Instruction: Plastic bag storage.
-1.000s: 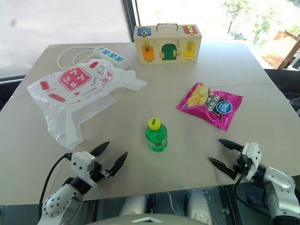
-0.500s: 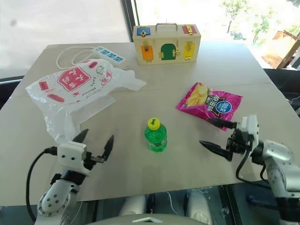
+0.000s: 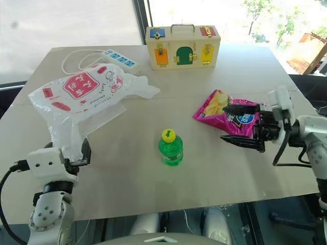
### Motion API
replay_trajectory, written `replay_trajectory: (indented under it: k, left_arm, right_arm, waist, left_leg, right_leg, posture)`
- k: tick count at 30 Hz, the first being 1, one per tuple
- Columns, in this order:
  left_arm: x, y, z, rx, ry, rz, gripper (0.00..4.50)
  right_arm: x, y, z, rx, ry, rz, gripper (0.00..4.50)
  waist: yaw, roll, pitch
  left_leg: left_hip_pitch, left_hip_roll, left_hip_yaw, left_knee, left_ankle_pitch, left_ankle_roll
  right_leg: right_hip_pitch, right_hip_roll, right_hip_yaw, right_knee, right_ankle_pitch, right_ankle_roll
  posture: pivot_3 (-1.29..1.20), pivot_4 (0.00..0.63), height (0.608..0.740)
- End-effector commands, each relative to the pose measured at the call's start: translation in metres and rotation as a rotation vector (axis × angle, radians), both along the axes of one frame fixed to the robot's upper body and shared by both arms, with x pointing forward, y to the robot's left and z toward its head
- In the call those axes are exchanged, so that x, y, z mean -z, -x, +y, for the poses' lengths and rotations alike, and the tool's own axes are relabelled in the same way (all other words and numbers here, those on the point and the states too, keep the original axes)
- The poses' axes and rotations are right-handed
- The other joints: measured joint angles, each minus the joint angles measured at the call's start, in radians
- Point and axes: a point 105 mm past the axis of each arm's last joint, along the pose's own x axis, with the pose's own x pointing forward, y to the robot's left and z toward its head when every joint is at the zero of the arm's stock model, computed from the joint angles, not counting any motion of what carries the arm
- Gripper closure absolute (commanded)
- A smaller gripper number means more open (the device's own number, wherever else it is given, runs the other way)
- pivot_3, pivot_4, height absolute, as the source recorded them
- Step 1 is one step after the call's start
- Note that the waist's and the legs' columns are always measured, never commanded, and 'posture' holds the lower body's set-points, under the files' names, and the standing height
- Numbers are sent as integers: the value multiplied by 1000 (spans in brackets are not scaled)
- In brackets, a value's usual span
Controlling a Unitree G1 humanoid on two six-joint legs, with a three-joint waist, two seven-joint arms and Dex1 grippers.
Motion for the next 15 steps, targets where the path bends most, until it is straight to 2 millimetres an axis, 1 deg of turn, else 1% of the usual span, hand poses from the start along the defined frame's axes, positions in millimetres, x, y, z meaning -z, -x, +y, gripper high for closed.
replay_trajectory:
  k: [1,4,8,12,15]
  left_arm:
    - [-9,0,-4,-13,-18,-33,55]
    - [-5,-4,-3,-37,8,-27,55]
    - [-5,-15,4,-48,-10,-25,55]
    - [-7,-24,19,-94,-38,-18,55]
    - [-11,-29,22,-86,-63,-25,831]
  right_arm:
    - [-8,2,-2,-15,-16,-16,4]
    - [-3,1,-2,-18,-3,-6,4]
    - [-3,1,0,-27,-12,-5,4]
    - [-4,0,2,-30,-16,-12,4]
    - [-6,0,4,-30,-20,-19,0]
  waist:
    - [3,0,0]
    - [1,0,0]
    - [0,0,0]
    - [0,0,0]
    - [-1,0,0]
  left_leg:
    - [0,0,0,0,-1,1]
    - [0,0,0,0,0,1]
    - [0,0,0,0,0,0]
    - [0,0,0,0,1,-2]
    - [0,0,1,0,1,-2]
  right_leg:
    - [0,0,0,0,0,0]
    - [0,0,0,0,0,0]
    - [0,0,0,0,0,0]
    - [0,0,0,1,0,0]
    - [0,0,0,0,0,0]
  posture:
    - [0,150,740]
    - [0,150,740]
    - [0,150,740]
    - [0,150,740]
    - [0,150,740]
